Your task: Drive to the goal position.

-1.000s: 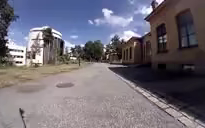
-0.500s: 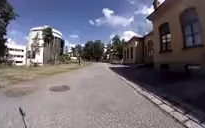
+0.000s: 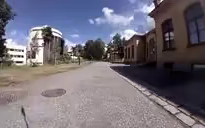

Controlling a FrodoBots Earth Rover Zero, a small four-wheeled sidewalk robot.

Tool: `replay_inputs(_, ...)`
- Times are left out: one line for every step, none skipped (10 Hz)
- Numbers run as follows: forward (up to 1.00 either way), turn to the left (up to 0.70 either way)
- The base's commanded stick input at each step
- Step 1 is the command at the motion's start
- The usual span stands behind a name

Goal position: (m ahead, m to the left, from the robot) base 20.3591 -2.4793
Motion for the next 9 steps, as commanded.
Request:
replay_inputs(0.85, 0.0)
replay_inputs(0.85, 0.0)
replay_inputs(0.85, 0.0)
replay_inputs(0.85, 0.0)
replay_inputs(0.85, 0.0)
replay_inputs(0.85, -0.34)
replay_inputs(0.85, -0.34)
replay_inputs(0.85, -0.34)
replay_inputs(0.85, -0.15)
